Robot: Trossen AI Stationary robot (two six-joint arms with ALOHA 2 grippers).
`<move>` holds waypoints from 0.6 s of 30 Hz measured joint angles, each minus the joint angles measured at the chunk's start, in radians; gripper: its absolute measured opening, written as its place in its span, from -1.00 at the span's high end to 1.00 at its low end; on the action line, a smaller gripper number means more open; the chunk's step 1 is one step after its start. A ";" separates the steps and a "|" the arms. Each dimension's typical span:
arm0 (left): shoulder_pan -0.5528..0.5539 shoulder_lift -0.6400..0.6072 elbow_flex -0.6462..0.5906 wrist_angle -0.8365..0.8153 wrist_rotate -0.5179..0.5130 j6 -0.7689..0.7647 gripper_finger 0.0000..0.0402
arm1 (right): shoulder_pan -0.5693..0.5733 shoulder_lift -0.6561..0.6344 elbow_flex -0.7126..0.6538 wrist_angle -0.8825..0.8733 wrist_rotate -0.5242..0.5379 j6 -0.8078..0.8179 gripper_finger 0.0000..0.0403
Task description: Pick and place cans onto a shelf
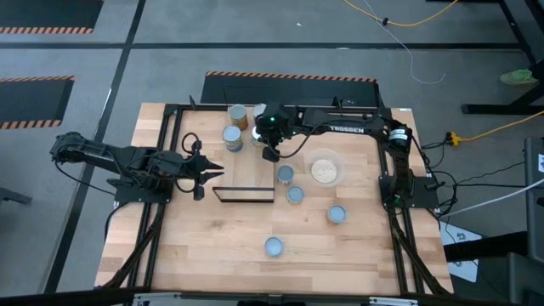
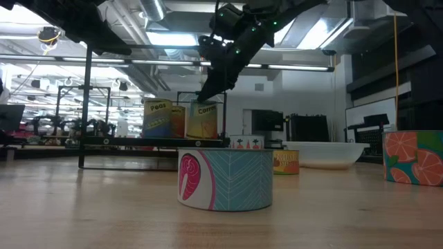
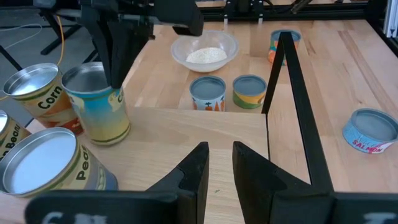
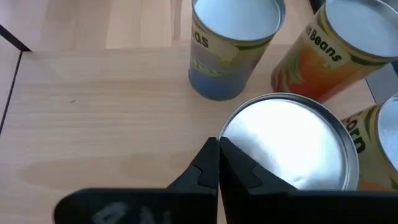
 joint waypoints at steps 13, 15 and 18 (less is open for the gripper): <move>0.000 0.000 0.000 0.000 0.000 -0.001 0.68 | 0.000 0.000 0.003 0.004 -0.001 0.022 0.99; 0.000 0.000 0.000 0.000 0.000 -0.001 0.68 | 0.000 0.000 0.012 -0.009 -0.003 0.054 0.99; 0.000 0.000 0.000 0.000 0.000 -0.001 0.68 | 0.000 -0.001 0.013 -0.010 -0.005 0.059 0.99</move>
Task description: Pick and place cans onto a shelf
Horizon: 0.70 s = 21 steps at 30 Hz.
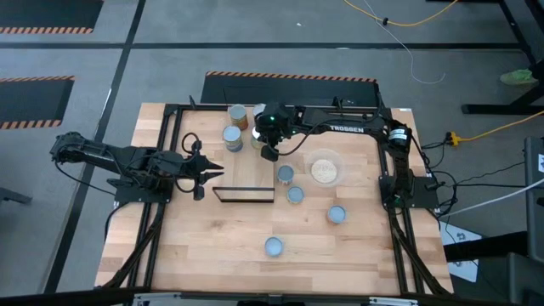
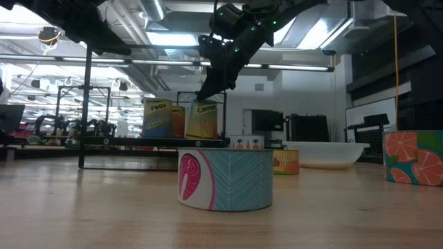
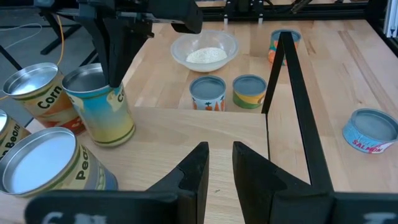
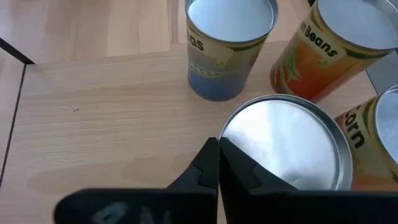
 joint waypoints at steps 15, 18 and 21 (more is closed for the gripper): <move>0.000 0.000 0.000 0.000 0.000 0.001 0.68 | 0.000 0.000 0.001 -0.014 -0.003 0.025 0.98; 0.000 0.000 0.000 0.000 0.000 0.001 0.68 | 0.000 0.000 0.001 -0.015 -0.002 0.027 0.94; 0.000 0.000 0.000 0.000 0.000 0.001 0.68 | 0.000 0.000 0.001 -0.017 -0.001 0.026 0.88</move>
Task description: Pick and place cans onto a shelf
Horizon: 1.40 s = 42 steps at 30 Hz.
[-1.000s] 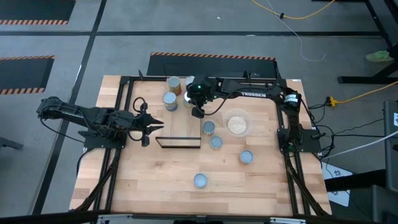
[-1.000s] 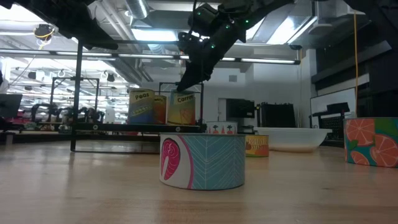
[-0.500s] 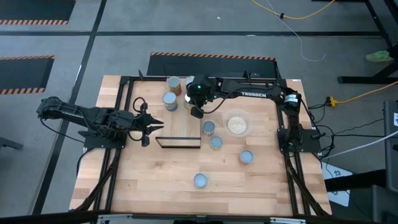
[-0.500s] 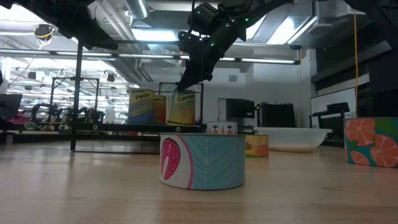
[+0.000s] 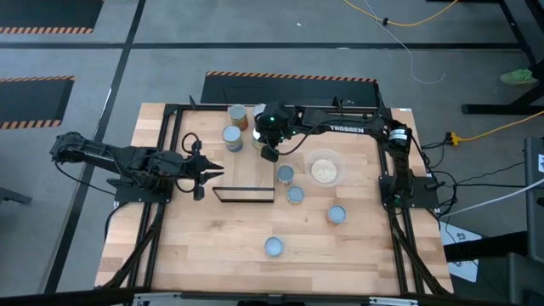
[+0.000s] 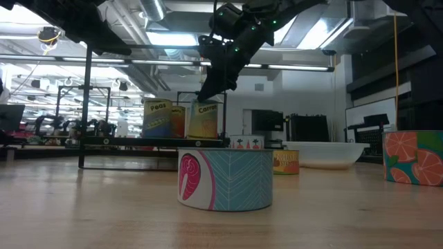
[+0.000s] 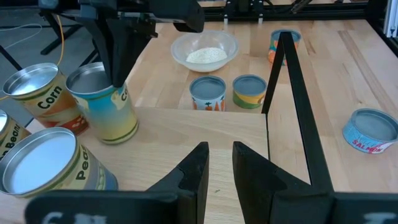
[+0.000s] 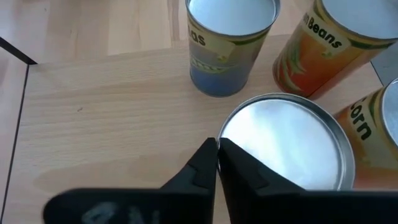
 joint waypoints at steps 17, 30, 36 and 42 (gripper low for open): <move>0.000 0.000 0.000 0.000 0.000 0.000 0.68 | 0.000 0.000 0.000 0.005 0.002 -0.001 0.82; 0.000 0.000 0.000 0.000 0.000 -0.001 0.68 | -0.002 -0.044 -0.001 0.033 0.002 -0.005 0.82; 0.000 0.000 0.000 0.000 0.000 -0.003 0.68 | -0.002 -0.141 -0.001 -0.037 0.002 -0.042 0.82; 0.000 0.000 0.000 0.000 0.000 -0.007 0.68 | 0.008 -0.253 -0.001 -0.237 -0.056 -0.106 0.82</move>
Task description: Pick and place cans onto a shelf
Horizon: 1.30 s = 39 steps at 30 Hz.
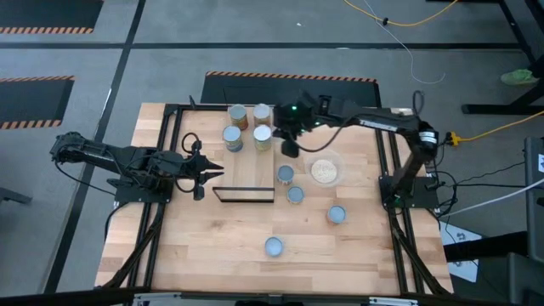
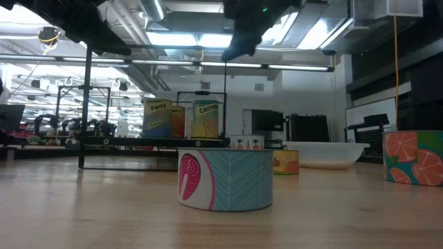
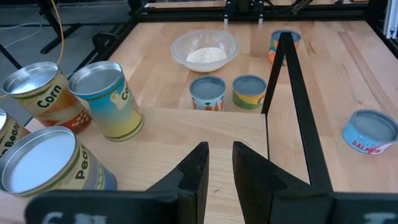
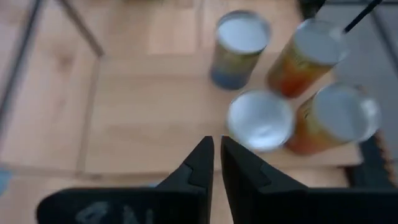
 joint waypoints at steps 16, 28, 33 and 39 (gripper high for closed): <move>0.000 0.000 0.000 0.000 0.000 0.000 0.68 | 0.069 -0.058 -0.306 0.006 -0.055 -0.010 0.82; 0.000 0.000 0.000 0.000 0.000 -0.001 0.68 | 0.072 -0.057 -0.475 0.137 -0.141 -0.132 0.82; 0.000 0.000 0.000 0.000 0.000 -0.001 0.68 | 0.072 -0.057 -0.522 0.228 -0.212 -0.154 0.82; 0.000 0.000 0.000 0.000 0.000 -0.001 0.68 | 0.072 -0.057 -0.577 0.306 -0.230 -0.233 0.82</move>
